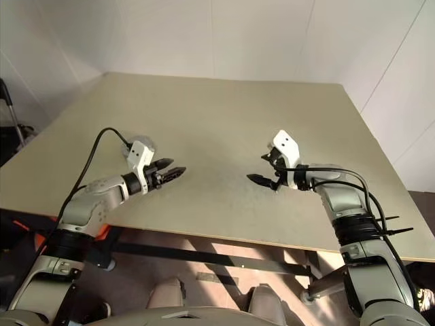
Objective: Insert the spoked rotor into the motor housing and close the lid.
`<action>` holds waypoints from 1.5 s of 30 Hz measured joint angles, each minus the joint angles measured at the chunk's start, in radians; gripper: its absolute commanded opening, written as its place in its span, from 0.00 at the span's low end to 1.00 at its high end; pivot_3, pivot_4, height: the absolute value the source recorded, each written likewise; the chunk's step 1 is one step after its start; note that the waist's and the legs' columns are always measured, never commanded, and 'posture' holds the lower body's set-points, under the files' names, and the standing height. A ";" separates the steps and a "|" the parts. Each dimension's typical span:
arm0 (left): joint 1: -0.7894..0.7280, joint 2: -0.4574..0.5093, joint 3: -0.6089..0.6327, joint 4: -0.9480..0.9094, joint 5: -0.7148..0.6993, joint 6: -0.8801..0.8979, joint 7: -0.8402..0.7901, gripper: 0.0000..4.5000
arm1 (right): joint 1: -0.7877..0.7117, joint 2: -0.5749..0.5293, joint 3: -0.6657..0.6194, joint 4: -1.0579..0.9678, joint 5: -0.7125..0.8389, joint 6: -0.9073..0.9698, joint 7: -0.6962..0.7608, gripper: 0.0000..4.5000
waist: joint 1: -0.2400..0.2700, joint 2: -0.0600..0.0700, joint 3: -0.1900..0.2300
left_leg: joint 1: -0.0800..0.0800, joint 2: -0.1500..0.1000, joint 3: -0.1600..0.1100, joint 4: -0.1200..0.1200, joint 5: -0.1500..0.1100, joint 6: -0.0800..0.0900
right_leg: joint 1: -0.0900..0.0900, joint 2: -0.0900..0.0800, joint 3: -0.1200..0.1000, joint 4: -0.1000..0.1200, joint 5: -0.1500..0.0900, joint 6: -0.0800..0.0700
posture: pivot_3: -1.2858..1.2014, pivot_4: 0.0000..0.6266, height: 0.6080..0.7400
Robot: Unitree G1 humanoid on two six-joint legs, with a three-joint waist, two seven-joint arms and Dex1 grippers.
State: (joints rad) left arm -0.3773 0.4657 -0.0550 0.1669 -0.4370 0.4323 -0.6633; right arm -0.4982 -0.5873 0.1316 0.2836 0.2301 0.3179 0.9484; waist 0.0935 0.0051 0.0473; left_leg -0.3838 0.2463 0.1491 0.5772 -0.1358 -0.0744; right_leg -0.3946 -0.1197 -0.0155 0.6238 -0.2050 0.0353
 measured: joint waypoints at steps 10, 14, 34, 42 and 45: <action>0.000 -0.016 0.029 0.021 0.028 0.000 -0.009 0.70 | -0.007 0.007 0.000 -0.009 -0.015 0.008 0.005 1.00 | 0.005 0.000 0.000 | 0.000 -0.003 0.000 0.000 0.000 0.000 | 0.002 -0.003 0.000 -0.001 0.002 -0.003 | 0.52 0.00 1.00; 0.004 -0.021 0.038 0.018 0.028 0.000 -0.011 0.70 | -0.008 0.020 0.000 0.001 -0.027 -0.001 0.003 1.00 | 0.005 0.000 0.000 | 0.000 -0.002 0.000 0.000 -0.001 0.001 | 0.002 -0.003 -0.001 -0.001 0.002 -0.003 | 0.52 0.00 1.00; -0.033 -0.032 0.102 0.048 0.044 -0.006 -0.030 0.70 | -0.013 0.063 -0.007 0.046 -0.043 -0.044 -0.058 1.00 | 0.004 0.000 0.000 | -0.002 -0.002 0.000 0.000 -0.002 0.003 | 0.000 -0.003 0.000 -0.001 0.002 -0.003 | 0.52 0.00 1.00; -0.045 -0.037 0.113 0.066 0.050 -0.012 -0.030 0.70 | -0.013 0.072 -0.011 0.048 -0.044 -0.048 -0.071 1.00 | 0.004 0.000 0.000 | -0.002 -0.002 0.000 0.000 -0.002 0.003 | 0.000 -0.002 0.000 -0.002 0.002 -0.003 | 0.52 0.00 1.00; -0.055 -0.037 0.116 0.071 0.054 -0.019 -0.030 0.70 | -0.014 0.081 -0.011 0.048 -0.044 -0.048 -0.071 1.00 | 0.004 0.000 0.000 | -0.002 -0.002 0.000 0.000 -0.002 0.003 | 0.000 -0.002 0.000 -0.002 0.002 -0.003 | 0.52 0.00 1.00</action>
State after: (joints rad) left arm -0.4318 0.4282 0.0608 0.2375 -0.3828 0.4130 -0.6933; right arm -0.5122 -0.5061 0.1205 0.3315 0.1860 0.2697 0.8775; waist 0.0972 0.0050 0.0473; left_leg -0.3859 0.2438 0.1491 0.5771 -0.1377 -0.0711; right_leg -0.3946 -0.1222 -0.0158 0.6216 -0.2034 0.0326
